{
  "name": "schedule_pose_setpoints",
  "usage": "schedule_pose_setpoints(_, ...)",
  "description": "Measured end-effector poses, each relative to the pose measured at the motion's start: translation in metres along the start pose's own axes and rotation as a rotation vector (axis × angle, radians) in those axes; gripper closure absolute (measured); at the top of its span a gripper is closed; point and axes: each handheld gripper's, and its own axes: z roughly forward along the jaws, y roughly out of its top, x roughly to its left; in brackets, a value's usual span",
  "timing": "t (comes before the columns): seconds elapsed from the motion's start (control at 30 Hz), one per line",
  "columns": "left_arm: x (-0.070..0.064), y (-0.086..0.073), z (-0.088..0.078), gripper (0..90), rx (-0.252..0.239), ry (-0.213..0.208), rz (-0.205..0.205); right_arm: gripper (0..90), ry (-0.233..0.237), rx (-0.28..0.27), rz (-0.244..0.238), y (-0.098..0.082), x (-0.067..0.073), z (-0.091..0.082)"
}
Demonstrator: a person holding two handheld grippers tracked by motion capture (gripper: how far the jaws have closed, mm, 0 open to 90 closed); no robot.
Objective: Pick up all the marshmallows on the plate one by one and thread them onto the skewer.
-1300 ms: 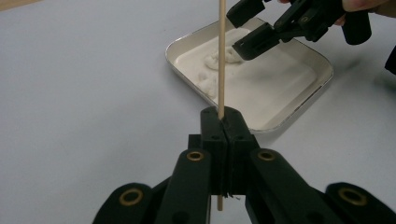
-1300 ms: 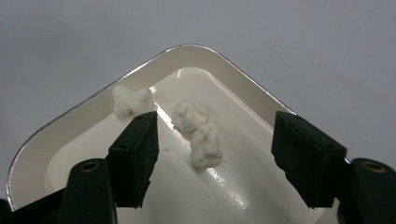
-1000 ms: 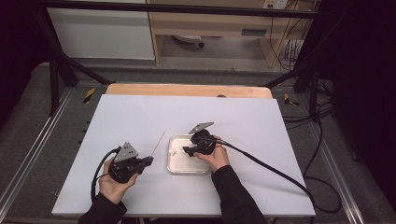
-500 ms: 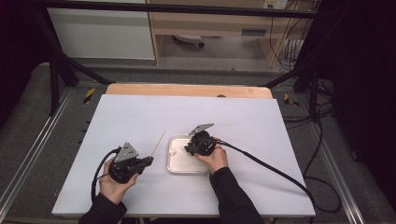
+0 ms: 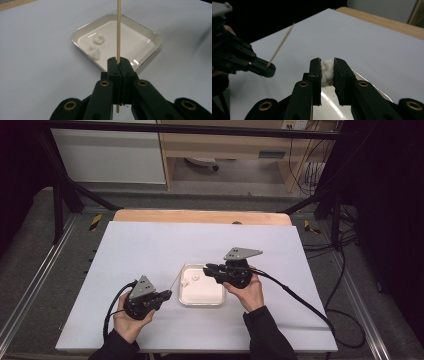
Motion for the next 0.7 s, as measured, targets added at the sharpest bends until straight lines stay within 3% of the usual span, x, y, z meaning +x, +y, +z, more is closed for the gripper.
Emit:
schedule_pose_setpoints(0.37,-0.021,0.004,0.011,88.8,0.003,-0.037,0.043,78.3,0.085,-0.103,0.047,0.010,0.007,-0.029)
schedule_pose_setpoints(0.47,-0.024,0.004,0.013,88.8,0.007,-0.040,0.054,78.7,0.120,-0.116,0.060,0.011,0.009,-0.030)
schedule_pose_setpoints(0.7,-0.029,0.005,0.013,88.8,0.004,-0.045,0.082,78.9,0.129,-0.101,0.067,0.008,0.009,-0.023)
